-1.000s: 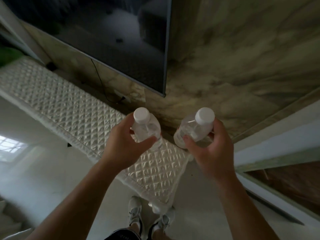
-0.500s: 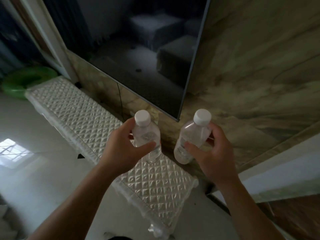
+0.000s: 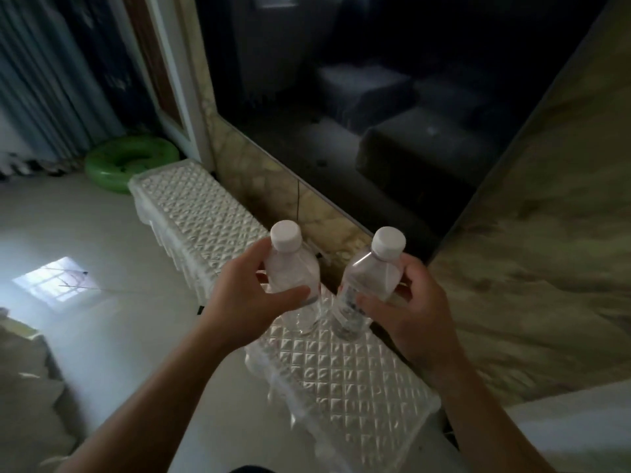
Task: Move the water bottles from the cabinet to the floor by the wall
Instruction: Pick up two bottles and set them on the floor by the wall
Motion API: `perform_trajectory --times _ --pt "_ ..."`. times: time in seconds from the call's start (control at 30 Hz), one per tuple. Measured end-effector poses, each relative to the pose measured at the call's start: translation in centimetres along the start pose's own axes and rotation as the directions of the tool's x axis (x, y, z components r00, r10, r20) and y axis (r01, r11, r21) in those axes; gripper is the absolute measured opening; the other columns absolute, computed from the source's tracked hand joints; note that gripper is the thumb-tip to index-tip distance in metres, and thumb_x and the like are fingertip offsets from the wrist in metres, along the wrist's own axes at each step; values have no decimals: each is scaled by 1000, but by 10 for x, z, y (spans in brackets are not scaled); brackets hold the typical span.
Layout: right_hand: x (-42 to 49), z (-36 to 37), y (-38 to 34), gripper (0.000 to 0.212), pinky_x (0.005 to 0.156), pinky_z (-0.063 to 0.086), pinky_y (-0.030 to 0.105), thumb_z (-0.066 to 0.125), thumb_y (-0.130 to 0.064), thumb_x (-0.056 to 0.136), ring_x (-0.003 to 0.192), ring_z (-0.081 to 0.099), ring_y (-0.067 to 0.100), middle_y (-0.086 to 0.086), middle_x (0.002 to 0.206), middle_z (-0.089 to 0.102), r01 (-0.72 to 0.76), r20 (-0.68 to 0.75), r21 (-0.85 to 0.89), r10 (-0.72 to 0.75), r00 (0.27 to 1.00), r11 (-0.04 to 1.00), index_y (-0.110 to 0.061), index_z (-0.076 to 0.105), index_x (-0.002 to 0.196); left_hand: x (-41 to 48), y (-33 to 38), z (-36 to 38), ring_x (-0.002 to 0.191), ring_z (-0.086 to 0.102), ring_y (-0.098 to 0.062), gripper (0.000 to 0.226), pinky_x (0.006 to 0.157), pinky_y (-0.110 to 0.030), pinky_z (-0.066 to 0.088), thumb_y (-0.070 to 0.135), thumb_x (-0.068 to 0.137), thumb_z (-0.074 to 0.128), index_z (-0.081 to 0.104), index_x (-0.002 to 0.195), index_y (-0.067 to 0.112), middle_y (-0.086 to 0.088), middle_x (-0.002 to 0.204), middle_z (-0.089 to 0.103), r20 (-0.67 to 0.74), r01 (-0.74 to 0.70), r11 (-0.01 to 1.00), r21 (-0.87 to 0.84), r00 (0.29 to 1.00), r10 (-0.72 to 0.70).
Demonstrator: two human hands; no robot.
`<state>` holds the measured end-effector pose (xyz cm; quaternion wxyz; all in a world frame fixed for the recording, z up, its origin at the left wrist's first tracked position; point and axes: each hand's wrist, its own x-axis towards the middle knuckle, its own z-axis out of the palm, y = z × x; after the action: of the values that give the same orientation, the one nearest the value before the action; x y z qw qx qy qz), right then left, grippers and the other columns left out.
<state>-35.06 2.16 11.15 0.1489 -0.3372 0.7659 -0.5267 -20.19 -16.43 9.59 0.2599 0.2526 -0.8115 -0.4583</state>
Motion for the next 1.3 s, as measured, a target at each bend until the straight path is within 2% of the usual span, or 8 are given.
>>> perform_trajectory --times 0.13,0.2,0.3,0.43,0.6,0.73,0.97,1.3 --pt "12 55 -23 54 71 51 11 84 -27 72 96 61 -9 -33 103 62 4 72 16 -6 997 1000 -47 52 111 0 -27 -55 96 69 -11 66 80 -43 60 53 58 82 60 118 34 11 105 70 -26 29 998 -51 999 -31" --pt "18 82 -33 54 76 54 19 84 -31 71 97 63 -5 -30 104 63 5 107 21 -7 994 1000 -42 54 115 0 -40 -81 94 69 -10 64 74 -42 61 51 56 82 60 114 37 10 103 71 -40 48 997 -67 998 -50" --pt "25 122 -44 62 85 58 36 82 -46 62 97 66 2 -18 106 67 0 146 35 -6 989 999 -39 56 119 -1 -58 -120 93 70 -9 63 79 -36 59 41 56 87 61 113 36 8 102 72 -68 72 994 -81 995 -77" --pt "34 174 -61 61 88 56 42 79 -50 60 101 64 4 -17 109 67 30 198 31 -36 980 999 -45 55 116 -6 -84 -165 92 70 -9 60 80 -27 56 15 63 91 63 115 26 6 100 73 -120 93 993 -78 987 -102" --pt "52 232 -81 65 90 55 45 83 -46 61 104 65 7 -14 113 68 44 287 67 -62 956 997 -41 57 120 -17 -112 -217 95 70 -15 66 82 -34 59 29 61 92 61 120 30 7 105 72 -186 126 988 -87 972 -140" --pt "67 272 -96 63 89 56 42 84 -47 60 103 64 4 -18 111 67 57 376 88 -86 923 994 -45 56 116 -24 -128 -250 96 70 -17 67 85 -42 58 42 57 88 62 118 30 7 104 72 -271 149 983 -110 947 -174" --pt "116 346 -111 60 85 57 47 84 -41 57 97 67 11 -8 105 70 84 488 148 -147 860 985 -34 61 112 -15 -164 -297 97 70 -17 62 88 -46 57 19 62 92 64 117 24 4 104 73 -391 221 967 -128 885 -254" --pt "235 459 -130 57 80 58 37 82 -41 56 94 67 9 -11 101 70 114 615 193 -211 760 975 -32 61 108 71 -221 -363 99 70 -19 64 86 -39 56 20 58 90 64 117 22 -2 107 72 -498 279 946 -164 804 -324"
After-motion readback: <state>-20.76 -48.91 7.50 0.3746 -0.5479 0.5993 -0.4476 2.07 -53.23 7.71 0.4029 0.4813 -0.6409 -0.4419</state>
